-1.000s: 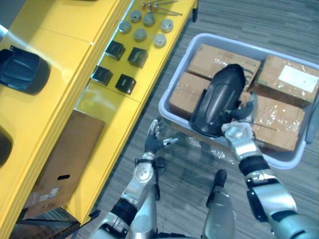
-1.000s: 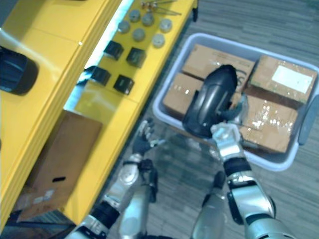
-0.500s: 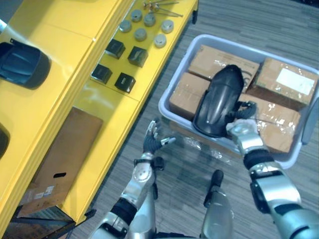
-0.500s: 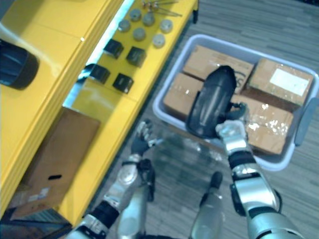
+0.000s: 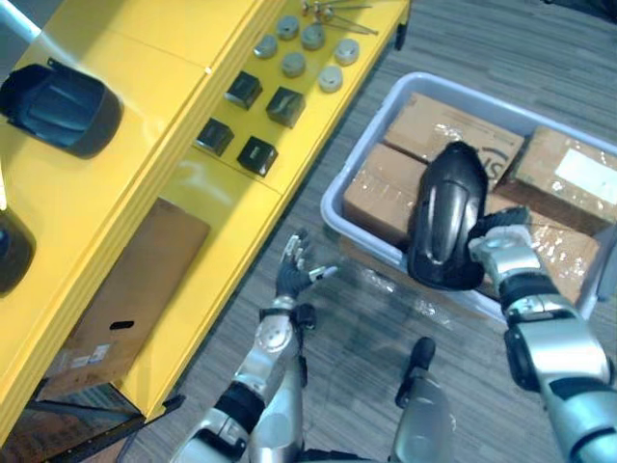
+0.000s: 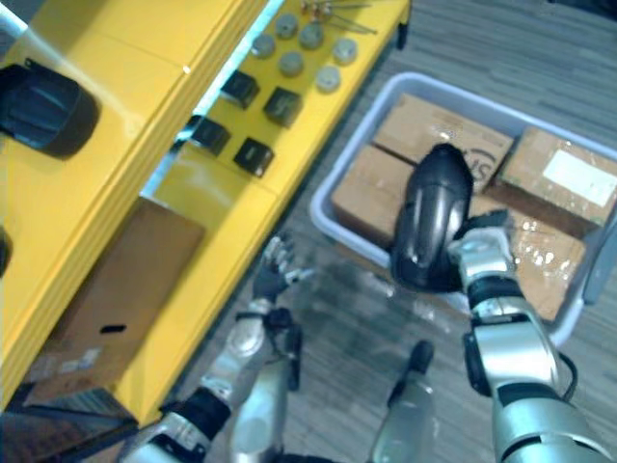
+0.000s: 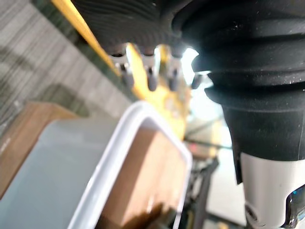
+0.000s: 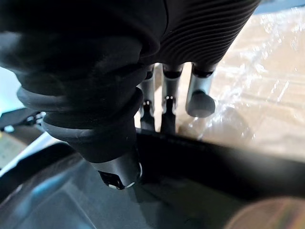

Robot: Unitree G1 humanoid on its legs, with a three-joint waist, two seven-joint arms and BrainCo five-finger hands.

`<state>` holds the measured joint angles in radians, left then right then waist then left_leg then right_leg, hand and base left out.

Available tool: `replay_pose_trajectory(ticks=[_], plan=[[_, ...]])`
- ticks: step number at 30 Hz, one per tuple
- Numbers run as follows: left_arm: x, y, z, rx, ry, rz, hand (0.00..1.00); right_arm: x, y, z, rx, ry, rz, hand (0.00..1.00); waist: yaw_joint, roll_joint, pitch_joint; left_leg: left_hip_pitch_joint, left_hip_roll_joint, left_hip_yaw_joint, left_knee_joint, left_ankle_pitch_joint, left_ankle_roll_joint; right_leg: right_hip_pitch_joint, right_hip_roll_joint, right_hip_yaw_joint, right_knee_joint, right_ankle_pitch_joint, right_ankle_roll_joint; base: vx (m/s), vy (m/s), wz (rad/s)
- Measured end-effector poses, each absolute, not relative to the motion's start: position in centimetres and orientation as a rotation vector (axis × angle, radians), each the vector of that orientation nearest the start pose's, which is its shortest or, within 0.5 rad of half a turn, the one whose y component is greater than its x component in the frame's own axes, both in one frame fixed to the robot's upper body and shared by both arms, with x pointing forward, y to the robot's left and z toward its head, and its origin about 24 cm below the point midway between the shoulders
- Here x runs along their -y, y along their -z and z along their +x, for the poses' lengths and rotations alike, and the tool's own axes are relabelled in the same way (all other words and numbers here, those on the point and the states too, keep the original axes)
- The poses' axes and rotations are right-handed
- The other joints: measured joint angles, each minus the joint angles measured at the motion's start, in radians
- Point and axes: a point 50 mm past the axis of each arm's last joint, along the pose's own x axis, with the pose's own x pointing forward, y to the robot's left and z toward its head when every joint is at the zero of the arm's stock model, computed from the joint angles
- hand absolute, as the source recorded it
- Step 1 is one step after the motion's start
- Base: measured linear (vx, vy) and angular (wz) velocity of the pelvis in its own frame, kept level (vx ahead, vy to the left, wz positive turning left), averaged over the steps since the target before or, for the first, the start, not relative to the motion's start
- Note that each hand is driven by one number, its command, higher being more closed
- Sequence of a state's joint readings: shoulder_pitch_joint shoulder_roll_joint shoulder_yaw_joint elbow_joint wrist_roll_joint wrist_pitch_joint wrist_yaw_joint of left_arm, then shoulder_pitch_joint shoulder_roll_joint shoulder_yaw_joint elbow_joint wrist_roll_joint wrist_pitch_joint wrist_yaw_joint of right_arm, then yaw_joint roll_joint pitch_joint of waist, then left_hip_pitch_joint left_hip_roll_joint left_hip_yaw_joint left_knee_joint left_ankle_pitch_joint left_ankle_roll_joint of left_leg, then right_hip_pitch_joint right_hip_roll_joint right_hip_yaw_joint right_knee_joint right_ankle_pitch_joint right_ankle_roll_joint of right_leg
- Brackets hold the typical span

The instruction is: Walk over and take plastic housings, then place them on the shelf

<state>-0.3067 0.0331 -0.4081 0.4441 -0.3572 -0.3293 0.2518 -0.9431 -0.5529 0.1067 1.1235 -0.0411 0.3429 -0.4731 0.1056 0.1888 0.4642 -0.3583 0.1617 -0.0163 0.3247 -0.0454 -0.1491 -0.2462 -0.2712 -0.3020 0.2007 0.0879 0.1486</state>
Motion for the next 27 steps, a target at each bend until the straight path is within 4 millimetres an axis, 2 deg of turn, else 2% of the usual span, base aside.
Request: replay_pose_trajectory(ticks=[4,9,10,13,16,21,22,23,27], plan=[[-6.6,-4.2,28.9,0.086,0.137,-0.237,0.00,31.9,-14.7,37.1,-0.280,0.806,-0.705,1.00,0.011,0.032,0.004,-0.017,0.000,-0.002,0.006,0.002,-0.003,-0.015,0.001,0.000,-0.002,0.003,0.003,-0.01,0.004,0.01],[-6.5,-5.2,28.9,0.135,0.145,-0.250,0.00,32.6,-17.5,37.3,-0.161,0.849,-0.793,1.00,0.015,0.033,0.003,-0.028,0.001,-0.004,0.020,-0.001,-0.006,-0.018,0.003,0.000,-0.002,0.007,0.006,0.04,0.004,0.00],[-6.6,-5.6,29.0,0.149,0.146,-0.238,0.00,32.6,-18.7,37.4,-0.105,0.871,-0.822,1.00,0.017,0.033,0.003,-0.028,0.002,-0.004,0.020,-0.002,-0.007,-0.018,0.003,0.001,-0.002,0.007,0.006,0.03,0.008,0.00],[-7.2,-6.1,29.5,0.177,0.147,-0.200,0.00,32.0,-20.4,37.8,-0.018,0.877,-0.849,1.00,0.017,0.033,0.003,-0.028,0.003,-0.004,0.021,-0.002,-0.007,-0.019,0.005,0.002,-0.002,0.007,0.006,0.00,0.000,0.00],[-7.5,-7.6,30.5,0.233,0.155,-0.140,0.00,31.1,-21.9,38.1,0.080,0.882,-0.864,1.00,0.017,0.033,0.003,-0.028,0.004,-0.003,0.024,-0.003,-0.007,-0.019,0.005,0.003,-0.002,0.008,0.005,0.00,0.000,0.00],[-7.4,-11.5,32.8,0.340,0.180,-0.038,0.00,29.7,-24.5,38.4,0.235,0.896,-0.861,1.00,0.014,0.031,0.005,-0.029,0.007,0.005,0.024,-0.003,-0.007,-0.025,0.008,0.010,-0.005,0.013,0.003,0.00,0.003,-0.04],[-7.4,-11.6,32.8,0.342,0.180,-0.036,0.00,29.7,-24.6,38.4,0.240,0.896,-0.861,1.00,0.014,0.031,0.005,-0.029,0.007,0.005,0.024,-0.003,-0.007,-0.026,0.008,0.011,-0.005,0.013,0.002,0.01,-0.003,-0.17],[-7.6,-12.8,33.4,0.368,0.174,-0.027,0.00,28.9,-25.8,38.5,0.293,0.887,-0.848,1.00,0.014,0.025,0.009,-0.029,0.013,0.020,0.021,-0.002,-0.007,-0.037,0.012,0.026,-0.005,0.017,0.001,0.01,-0.006,-0.19],[-7.5,-14.9,35.2,0.365,0.183,0.001,0.00,27.1,-27.4,39.0,0.361,0.860,-0.808,1.00,-0.013,0.011,0.018,-0.028,0.015,0.028,0.017,-0.002,-0.008,-0.041,0.015,0.034,-0.014,0.024,0.001,0.02,-0.001,-0.08]])
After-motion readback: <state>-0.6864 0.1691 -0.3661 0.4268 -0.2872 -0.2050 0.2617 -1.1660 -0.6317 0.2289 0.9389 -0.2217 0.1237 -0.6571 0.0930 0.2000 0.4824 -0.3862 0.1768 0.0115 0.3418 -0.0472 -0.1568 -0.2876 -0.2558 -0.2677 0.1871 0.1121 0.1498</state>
